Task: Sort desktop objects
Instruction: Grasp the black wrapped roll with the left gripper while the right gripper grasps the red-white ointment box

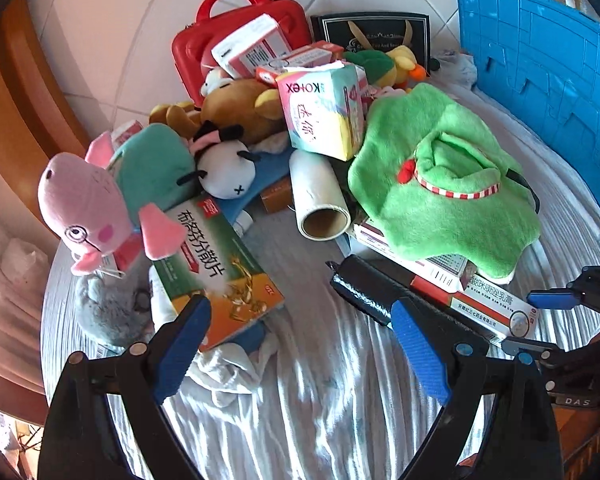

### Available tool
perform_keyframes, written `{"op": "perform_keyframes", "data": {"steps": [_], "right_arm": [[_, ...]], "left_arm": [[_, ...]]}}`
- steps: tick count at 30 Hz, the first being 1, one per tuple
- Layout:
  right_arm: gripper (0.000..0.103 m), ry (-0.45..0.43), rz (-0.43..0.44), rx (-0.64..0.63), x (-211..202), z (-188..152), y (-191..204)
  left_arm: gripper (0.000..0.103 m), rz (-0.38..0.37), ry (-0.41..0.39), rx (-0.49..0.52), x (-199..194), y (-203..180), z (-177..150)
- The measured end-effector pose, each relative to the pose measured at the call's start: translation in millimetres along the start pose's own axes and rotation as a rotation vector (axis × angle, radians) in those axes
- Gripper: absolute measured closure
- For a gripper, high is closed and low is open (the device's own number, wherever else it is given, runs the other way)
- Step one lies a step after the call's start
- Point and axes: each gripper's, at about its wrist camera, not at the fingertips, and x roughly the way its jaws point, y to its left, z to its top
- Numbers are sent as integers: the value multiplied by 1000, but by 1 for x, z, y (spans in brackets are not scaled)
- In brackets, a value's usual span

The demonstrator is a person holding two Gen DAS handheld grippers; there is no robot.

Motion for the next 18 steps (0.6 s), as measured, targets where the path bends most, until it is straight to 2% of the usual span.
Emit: {"op": "perform_keyframes", "data": {"steps": [5, 9, 12, 18], "right_arm": [[56, 37, -35, -66, 26, 4, 4], [56, 30, -34, -39, 15, -7, -8], [56, 60, -19, 8, 13, -20, -22], [56, 66, 4, -5, 10, -23, -25]], "left_arm": [[11, -25, 51, -31, 18, -16, 2], [11, -30, 104, -56, 38, -30, 4], [11, -49, 149, -90, 50, -40, 1], [11, -63, 226, -133, 74, -57, -7]]}}
